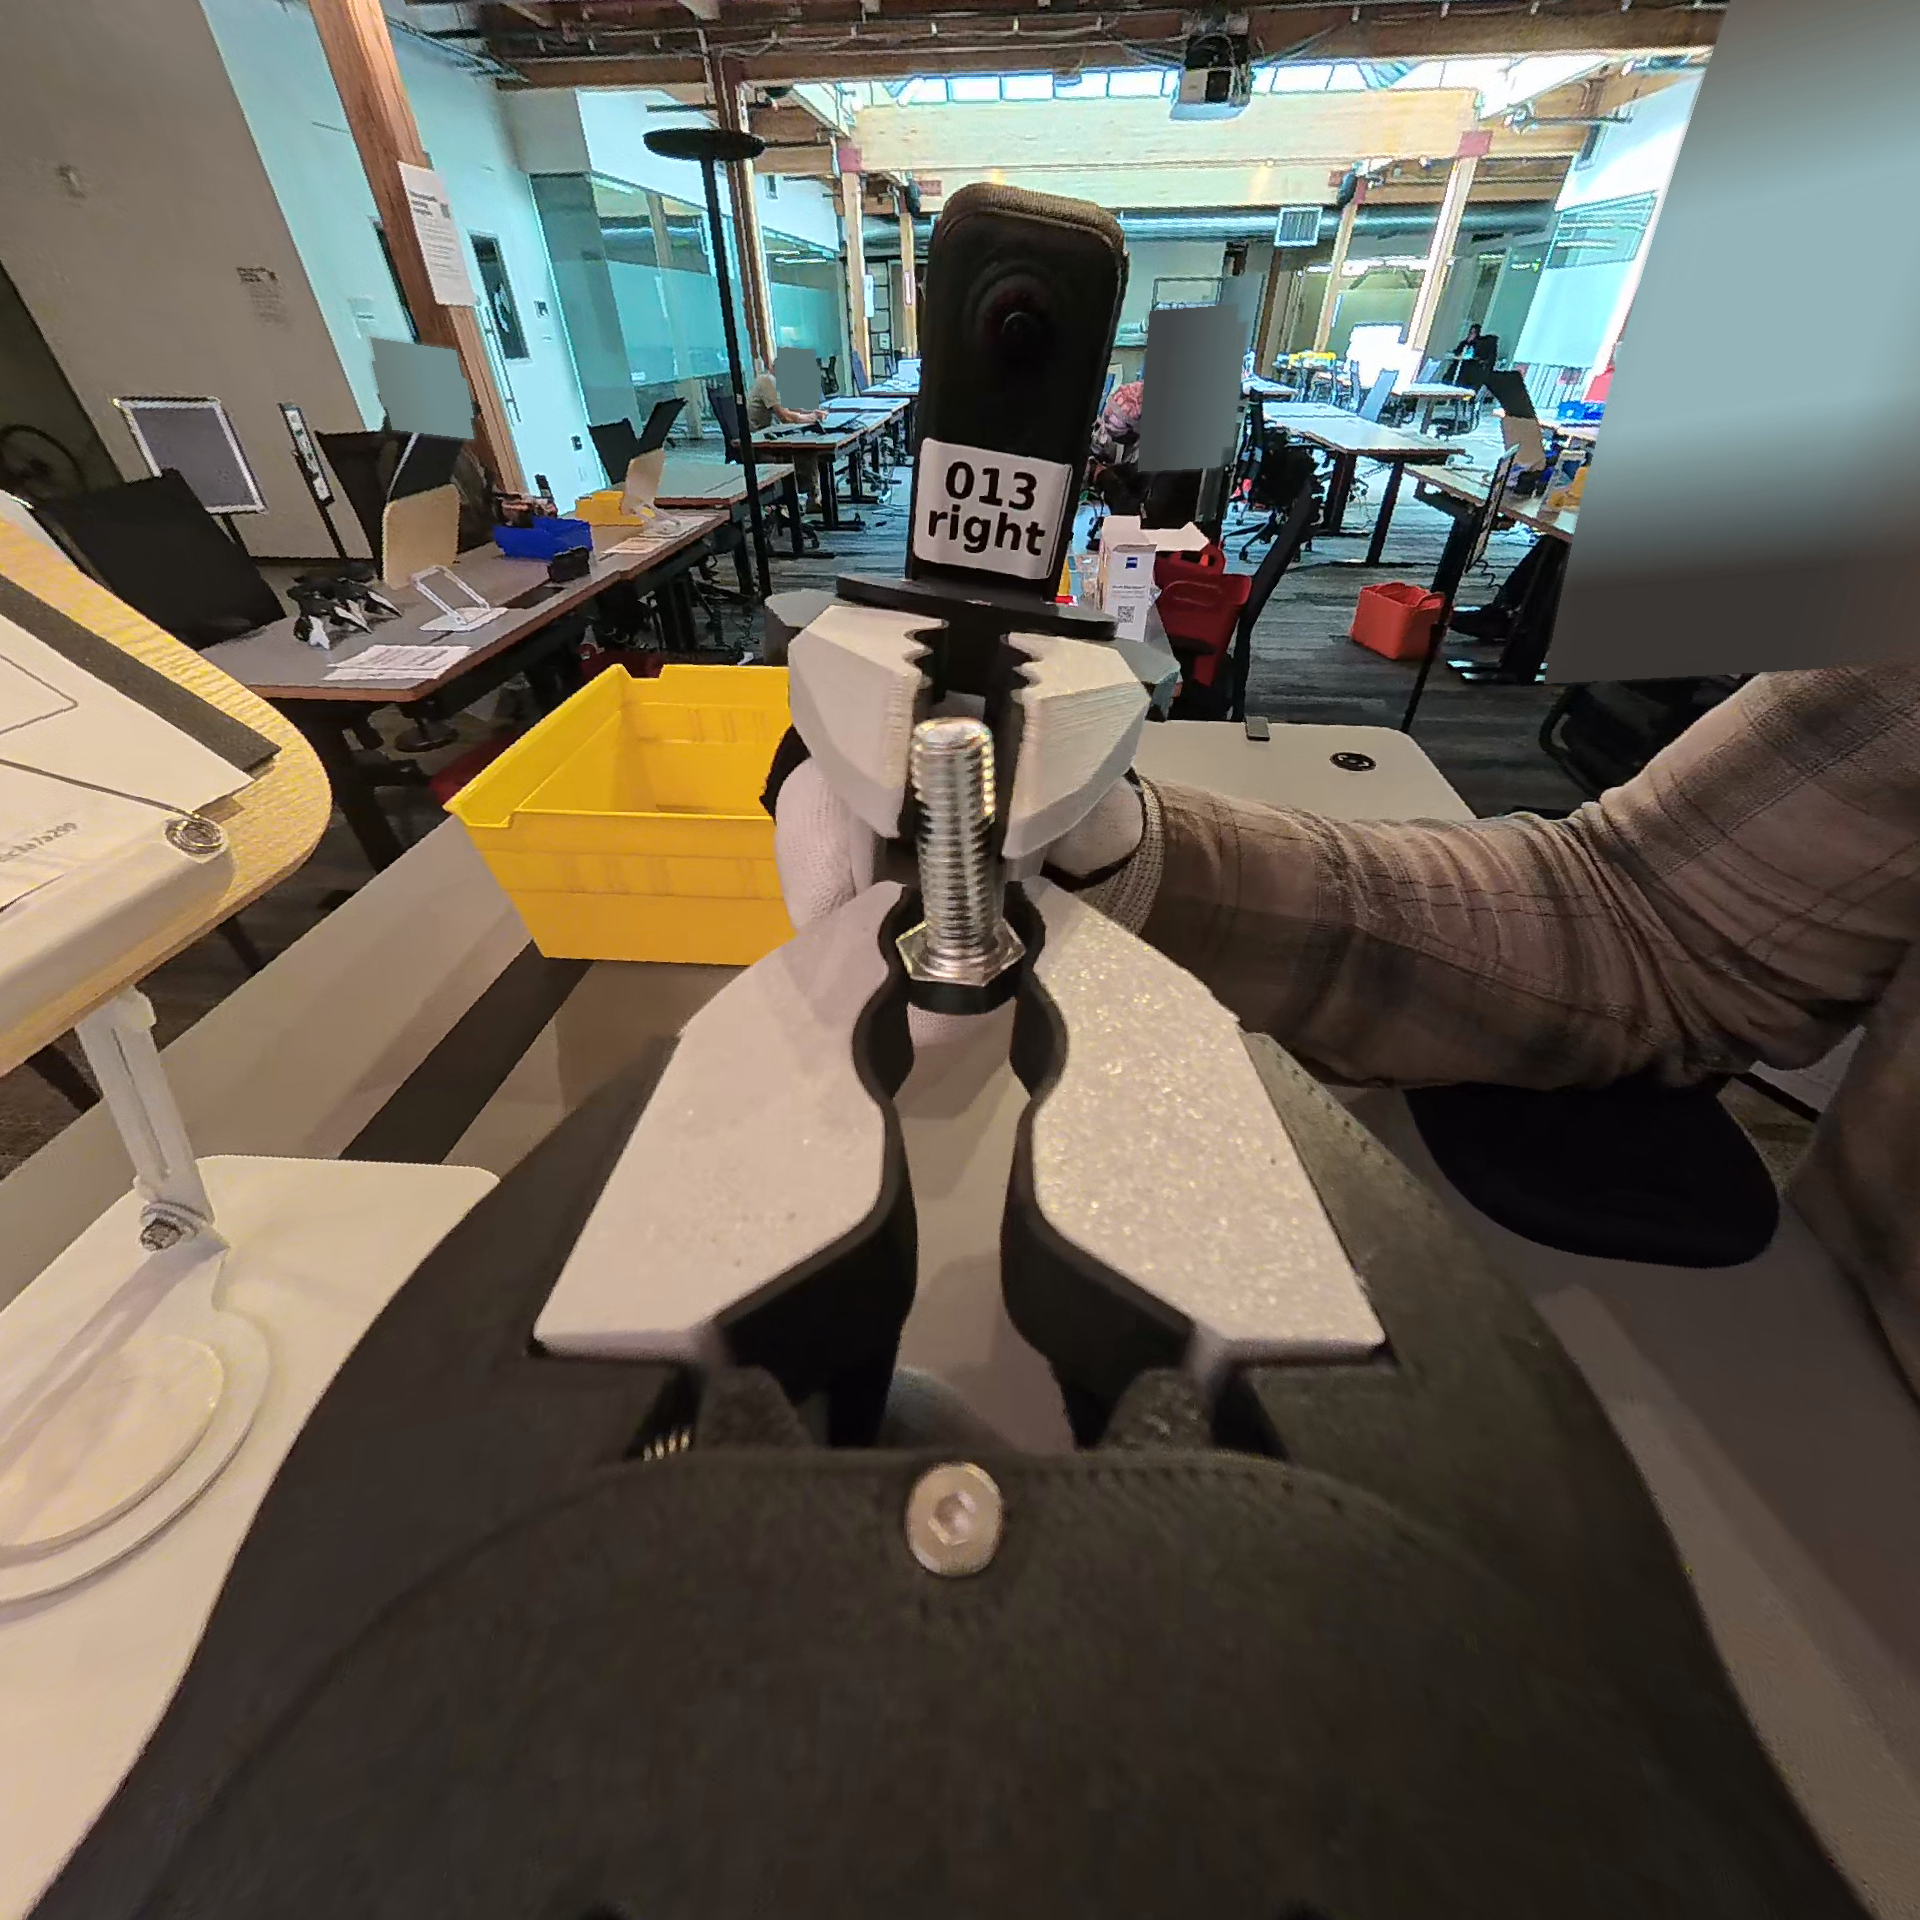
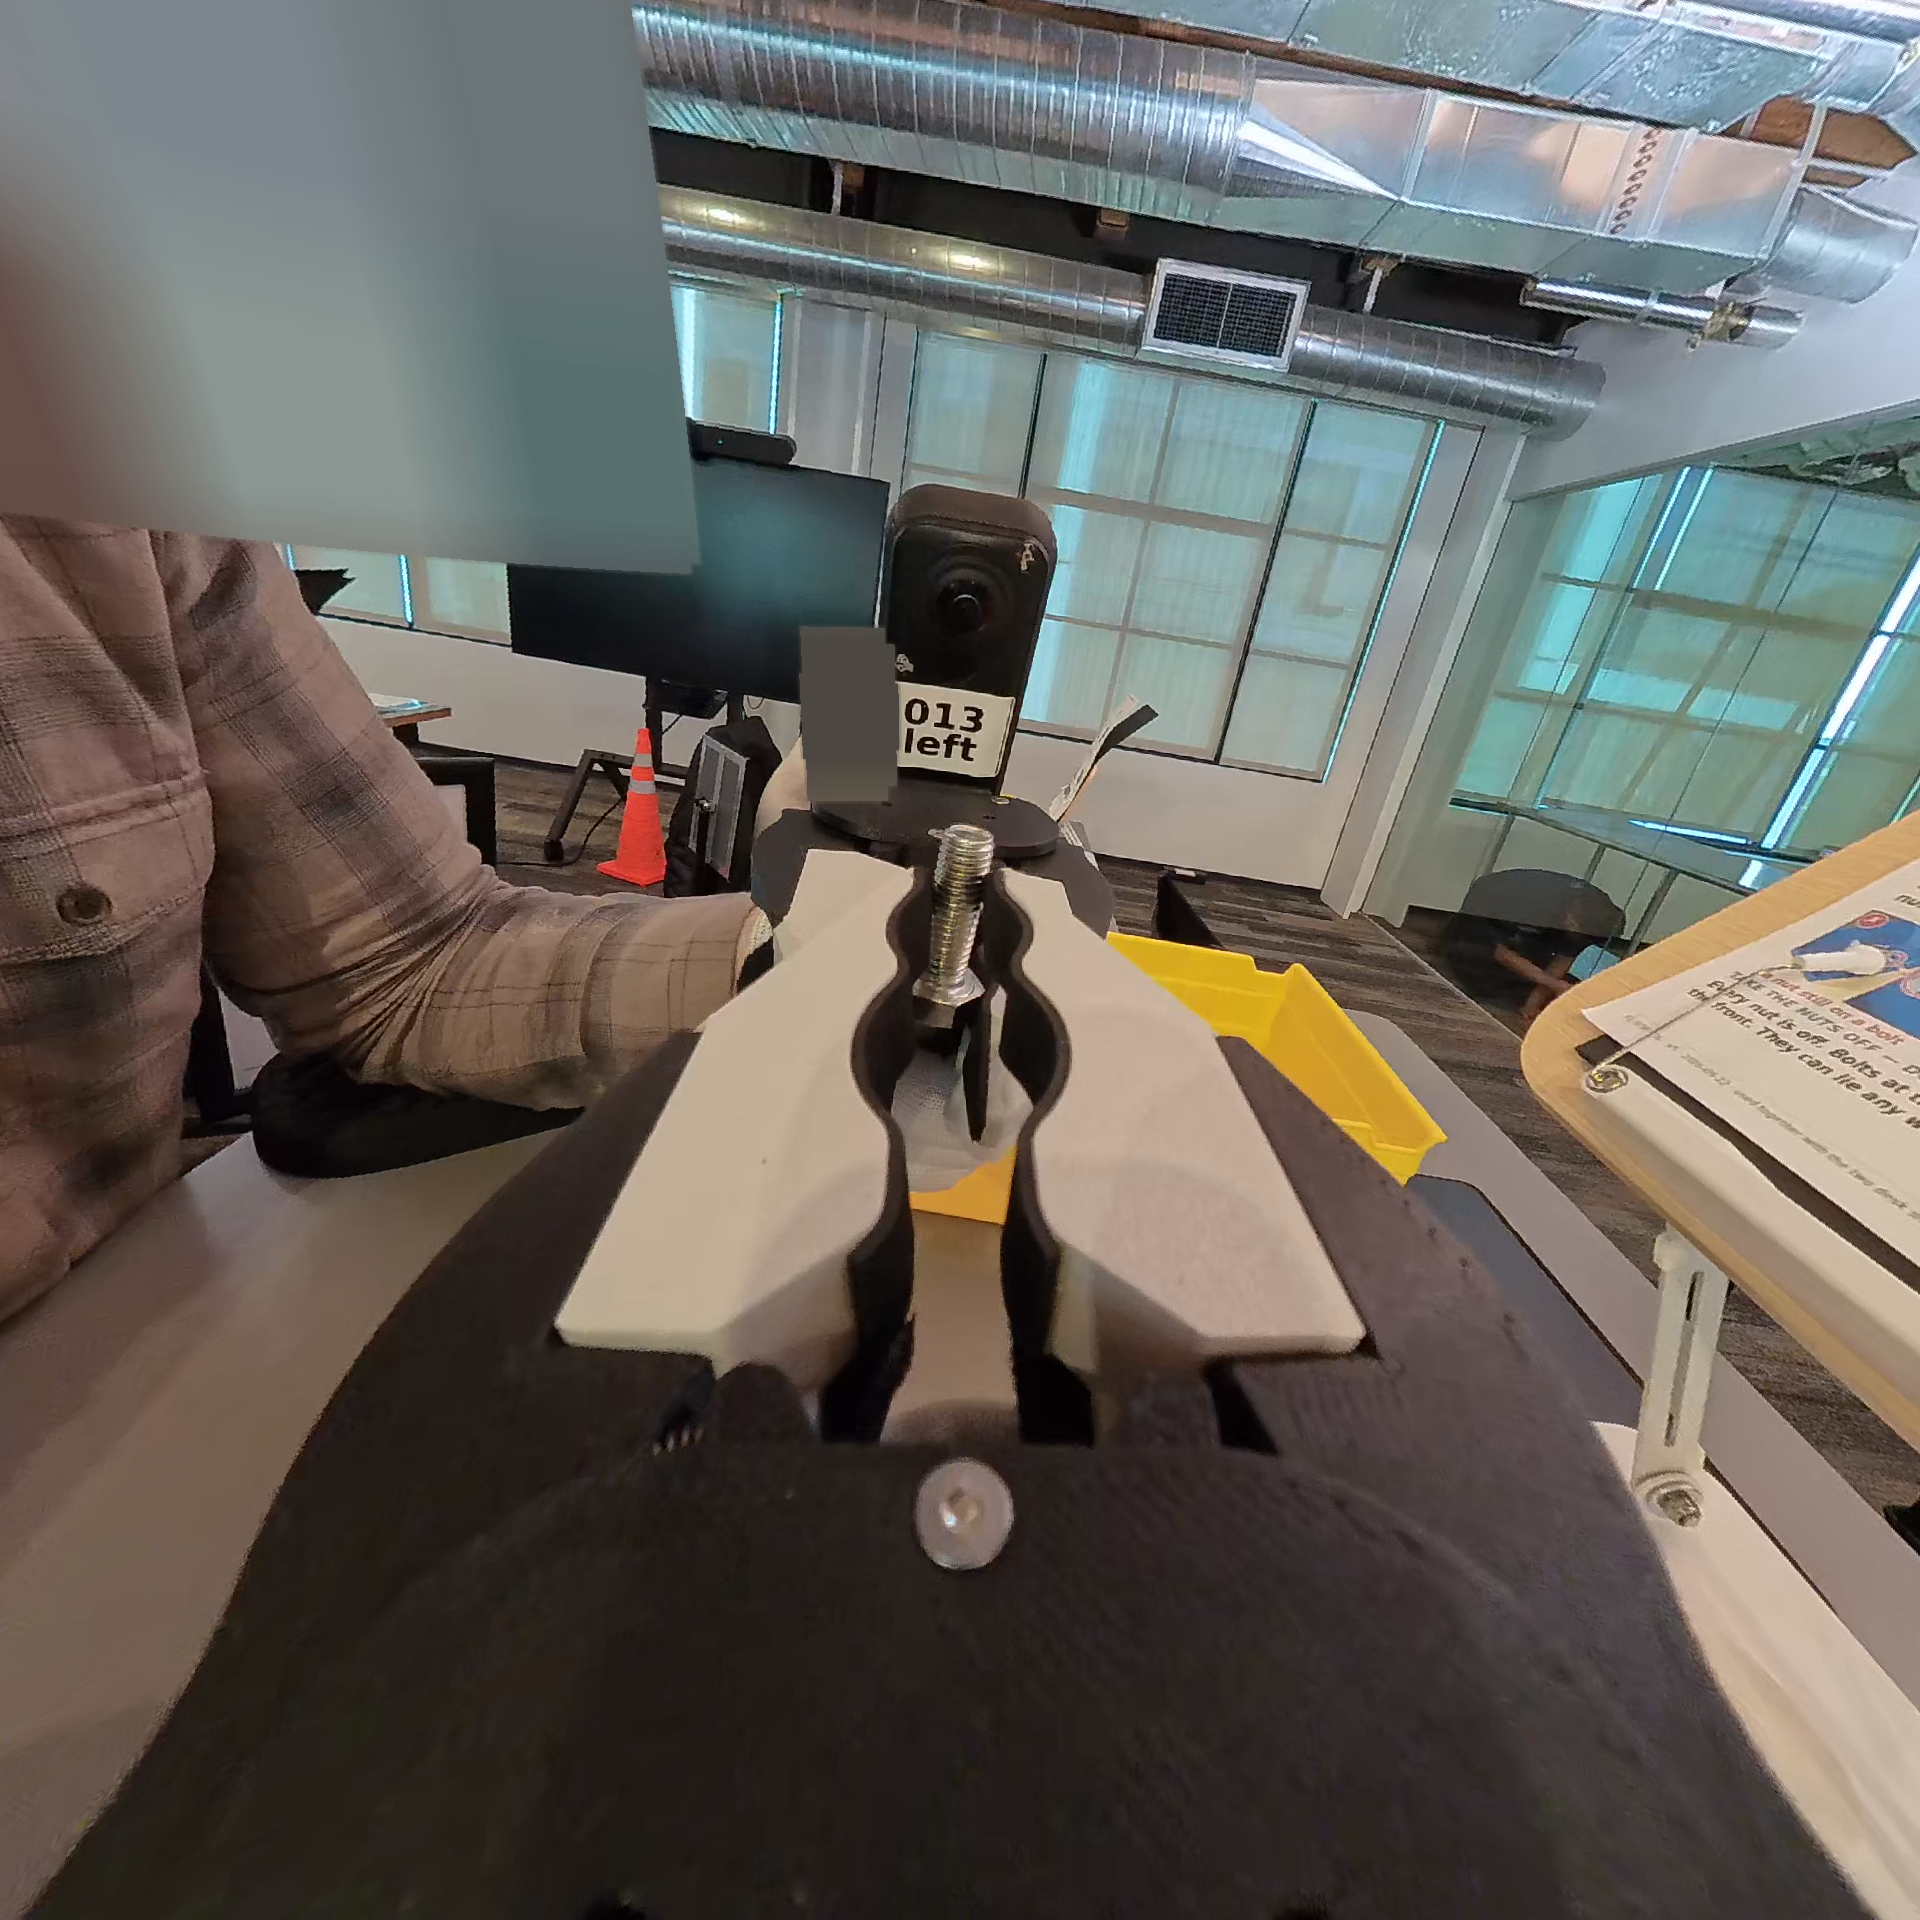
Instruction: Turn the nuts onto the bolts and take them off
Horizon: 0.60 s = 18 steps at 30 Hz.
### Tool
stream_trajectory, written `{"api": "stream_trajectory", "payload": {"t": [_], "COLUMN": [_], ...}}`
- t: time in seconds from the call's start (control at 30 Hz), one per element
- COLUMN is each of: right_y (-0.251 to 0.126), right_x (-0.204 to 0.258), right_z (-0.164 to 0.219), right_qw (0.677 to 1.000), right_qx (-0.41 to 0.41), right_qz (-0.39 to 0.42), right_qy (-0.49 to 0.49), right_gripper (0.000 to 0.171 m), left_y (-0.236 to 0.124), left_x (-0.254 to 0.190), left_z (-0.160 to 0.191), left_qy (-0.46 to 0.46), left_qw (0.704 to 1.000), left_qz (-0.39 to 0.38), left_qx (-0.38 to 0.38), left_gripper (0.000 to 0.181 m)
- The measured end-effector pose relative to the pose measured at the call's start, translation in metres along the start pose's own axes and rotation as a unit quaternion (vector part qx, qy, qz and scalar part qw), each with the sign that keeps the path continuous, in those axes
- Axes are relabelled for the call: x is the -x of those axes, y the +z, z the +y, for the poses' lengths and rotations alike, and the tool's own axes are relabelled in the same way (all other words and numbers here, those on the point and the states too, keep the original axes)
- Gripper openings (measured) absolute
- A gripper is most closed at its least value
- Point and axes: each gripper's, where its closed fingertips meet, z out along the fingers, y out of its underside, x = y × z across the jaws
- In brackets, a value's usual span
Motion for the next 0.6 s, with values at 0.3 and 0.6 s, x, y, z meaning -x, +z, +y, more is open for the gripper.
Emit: {"api": "stream_trajectory", "payload": {"t": [0.3,0.6], "right_y": [-0.003,-0.018], "right_x": [-0.005,-0.015], "right_z": [-0.001,-0.009], "right_qw": [1.000,0.993], "right_qx": [0.009,0.093], "right_qz": [0.018,0.063], "right_qy": [-0.006,-0.030], "right_gripper": [0.026,0.026], "left_y": [0.000,-0.015], "left_x": [0.004,0.026], "left_z": [0.000,-0.003], "left_qy": [0.009,0.020], "left_qw": [1.000,0.998], "left_qz": [-0.014,-0.063], "left_qx": [-0.001,0.006], "left_gripper": [0.015,0.015]}}
